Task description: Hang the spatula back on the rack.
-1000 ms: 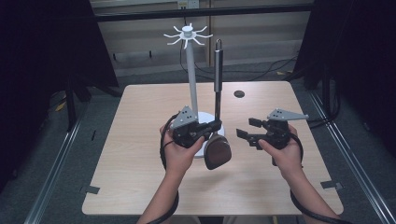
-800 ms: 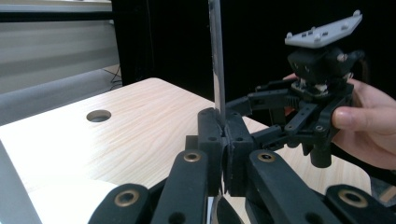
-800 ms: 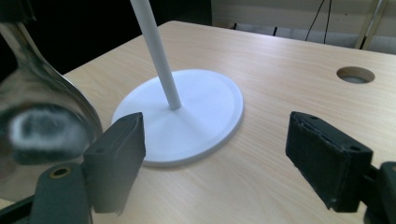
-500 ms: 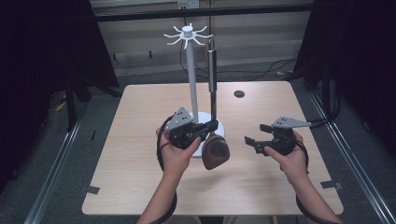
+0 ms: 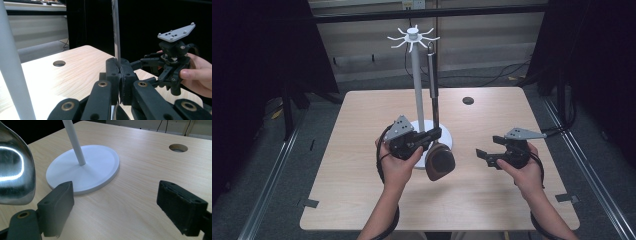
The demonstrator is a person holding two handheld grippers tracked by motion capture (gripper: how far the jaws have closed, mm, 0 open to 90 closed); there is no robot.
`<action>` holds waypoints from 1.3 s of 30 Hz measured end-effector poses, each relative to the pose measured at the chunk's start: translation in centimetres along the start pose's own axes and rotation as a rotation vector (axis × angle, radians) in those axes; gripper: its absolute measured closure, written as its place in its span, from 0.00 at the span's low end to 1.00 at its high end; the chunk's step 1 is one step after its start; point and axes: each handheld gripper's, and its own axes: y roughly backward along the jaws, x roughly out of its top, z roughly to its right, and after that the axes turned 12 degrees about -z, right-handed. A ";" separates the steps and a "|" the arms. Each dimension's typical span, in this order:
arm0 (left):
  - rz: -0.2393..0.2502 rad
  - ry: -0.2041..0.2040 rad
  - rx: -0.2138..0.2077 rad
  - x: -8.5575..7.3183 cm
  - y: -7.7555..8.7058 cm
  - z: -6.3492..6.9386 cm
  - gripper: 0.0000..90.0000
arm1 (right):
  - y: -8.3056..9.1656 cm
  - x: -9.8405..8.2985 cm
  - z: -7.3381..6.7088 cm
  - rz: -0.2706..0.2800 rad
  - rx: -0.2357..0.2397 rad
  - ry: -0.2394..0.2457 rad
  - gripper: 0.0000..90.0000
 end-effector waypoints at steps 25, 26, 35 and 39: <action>-0.015 0.024 0.065 -0.7 -0.4 -1.8 0.97 | -0.1 -0.6 0.2 -0.017 -0.006 -0.001 0.14; -0.016 0.025 0.067 -0.7 -0.4 -1.8 0.97 | -0.1 -0.6 0.3 -0.019 -0.008 -0.003 0.14; -0.028 0.020 0.081 -0.6 -0.3 -2.0 0.97 | -0.1 -0.7 0.3 -0.019 -0.008 -0.006 0.14; -0.027 0.030 0.080 -0.6 -0.2 -2.0 0.96 | -0.2 -0.8 0.4 -0.024 -0.010 -0.009 0.14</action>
